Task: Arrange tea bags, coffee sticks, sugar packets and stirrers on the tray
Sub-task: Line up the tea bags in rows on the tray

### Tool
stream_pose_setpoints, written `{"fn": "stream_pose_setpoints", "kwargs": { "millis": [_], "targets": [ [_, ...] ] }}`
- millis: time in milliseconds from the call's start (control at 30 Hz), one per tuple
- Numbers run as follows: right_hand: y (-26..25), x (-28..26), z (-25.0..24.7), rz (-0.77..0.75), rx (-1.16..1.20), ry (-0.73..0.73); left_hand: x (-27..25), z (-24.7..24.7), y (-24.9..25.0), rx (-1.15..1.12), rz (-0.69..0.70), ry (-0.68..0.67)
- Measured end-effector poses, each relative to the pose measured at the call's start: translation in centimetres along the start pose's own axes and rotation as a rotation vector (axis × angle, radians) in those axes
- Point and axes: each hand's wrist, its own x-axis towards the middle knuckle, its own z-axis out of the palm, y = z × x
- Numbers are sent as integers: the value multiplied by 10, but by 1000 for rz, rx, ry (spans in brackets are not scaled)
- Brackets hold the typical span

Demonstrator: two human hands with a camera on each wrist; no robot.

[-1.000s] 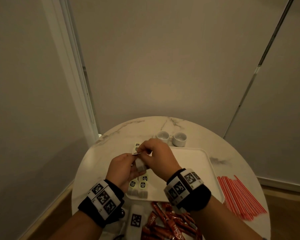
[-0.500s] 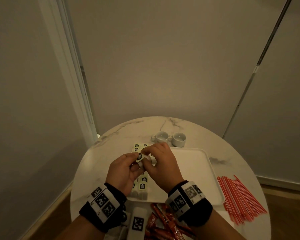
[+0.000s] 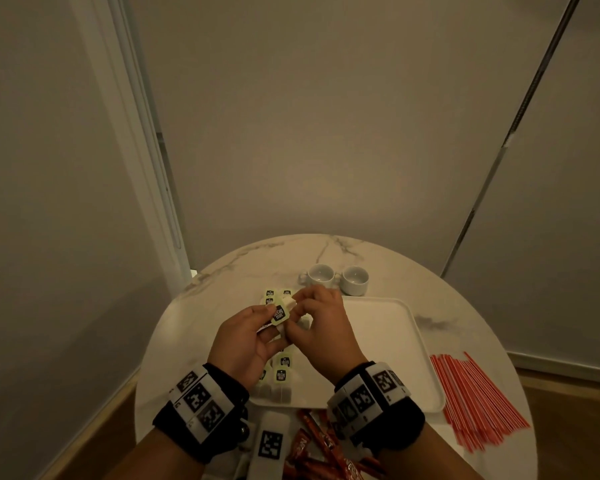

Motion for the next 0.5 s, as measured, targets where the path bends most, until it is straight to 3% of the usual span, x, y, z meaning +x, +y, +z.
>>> {"fn": "stream_pose_setpoints", "kwargs": {
  "millis": [100, 267, 500],
  "targets": [
    [-5, 2, -4, 157, 141, -34, 3, -2, -1, 10, -6, -20],
    [-8, 7, -2, 417, 515, 26, 7, -4, 0, 80, 1, -33],
    [-10, 12, 1, 443, 595, 82, 11, -6, -2, 284, 51, 9]
  ]
}}
